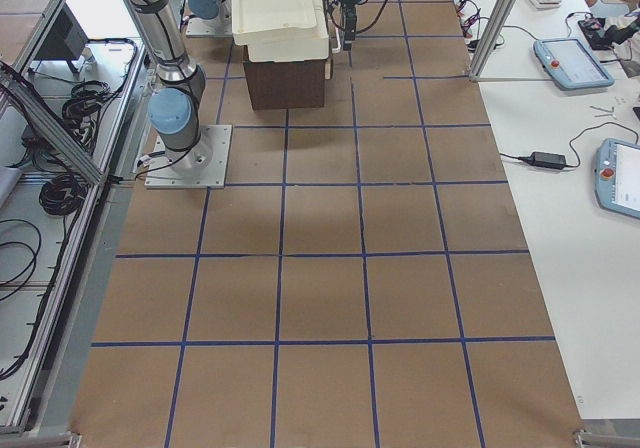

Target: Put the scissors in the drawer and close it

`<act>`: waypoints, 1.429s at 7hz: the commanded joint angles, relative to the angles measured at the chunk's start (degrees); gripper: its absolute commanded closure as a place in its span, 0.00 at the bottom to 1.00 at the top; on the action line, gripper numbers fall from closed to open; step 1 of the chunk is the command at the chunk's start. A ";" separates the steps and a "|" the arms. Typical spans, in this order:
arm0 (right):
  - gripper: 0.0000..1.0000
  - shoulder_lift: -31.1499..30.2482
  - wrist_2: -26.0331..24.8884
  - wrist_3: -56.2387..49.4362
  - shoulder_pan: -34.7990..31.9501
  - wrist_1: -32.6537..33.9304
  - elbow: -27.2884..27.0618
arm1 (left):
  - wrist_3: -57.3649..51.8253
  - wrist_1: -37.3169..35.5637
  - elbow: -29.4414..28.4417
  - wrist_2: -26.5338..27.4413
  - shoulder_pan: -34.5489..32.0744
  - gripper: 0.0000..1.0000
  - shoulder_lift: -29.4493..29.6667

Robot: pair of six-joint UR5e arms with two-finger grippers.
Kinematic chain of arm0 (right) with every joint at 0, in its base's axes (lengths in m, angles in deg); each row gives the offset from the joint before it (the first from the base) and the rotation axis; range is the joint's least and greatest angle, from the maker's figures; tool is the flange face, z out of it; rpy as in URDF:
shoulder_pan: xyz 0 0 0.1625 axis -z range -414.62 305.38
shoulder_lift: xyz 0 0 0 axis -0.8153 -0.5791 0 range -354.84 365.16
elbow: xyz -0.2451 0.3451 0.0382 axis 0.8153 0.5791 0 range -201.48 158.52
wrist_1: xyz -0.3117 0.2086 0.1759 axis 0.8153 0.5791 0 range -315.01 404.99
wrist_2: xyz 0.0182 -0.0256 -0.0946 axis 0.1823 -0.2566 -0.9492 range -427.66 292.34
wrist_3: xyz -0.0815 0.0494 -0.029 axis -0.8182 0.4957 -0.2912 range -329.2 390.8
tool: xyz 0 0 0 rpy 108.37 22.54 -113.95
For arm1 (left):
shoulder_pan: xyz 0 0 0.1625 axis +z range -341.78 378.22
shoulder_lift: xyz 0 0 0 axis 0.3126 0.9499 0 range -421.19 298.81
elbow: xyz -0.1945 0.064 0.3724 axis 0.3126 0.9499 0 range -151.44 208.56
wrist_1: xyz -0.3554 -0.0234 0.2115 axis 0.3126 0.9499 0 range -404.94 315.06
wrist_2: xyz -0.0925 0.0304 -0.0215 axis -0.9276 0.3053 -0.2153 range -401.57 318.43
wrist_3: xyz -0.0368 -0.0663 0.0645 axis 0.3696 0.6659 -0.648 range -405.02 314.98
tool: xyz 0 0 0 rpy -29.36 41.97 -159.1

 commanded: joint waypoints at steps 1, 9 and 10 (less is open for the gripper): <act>0.00 -0.07 2.79 0.09 -0.40 -0.94 0.51 | -0.28 -15.52 -2.55 2.51 0.27 0.00 -1.70; 0.00 1.24 2.26 2.29 -1.01 -5.52 1.56 | -7.31 -17.55 -1.07 13.60 -0.44 0.00 -14.71; 0.00 1.16 2.52 2.29 -1.01 -5.60 1.56 | -7.31 -17.46 -1.07 13.52 -0.44 0.00 -14.71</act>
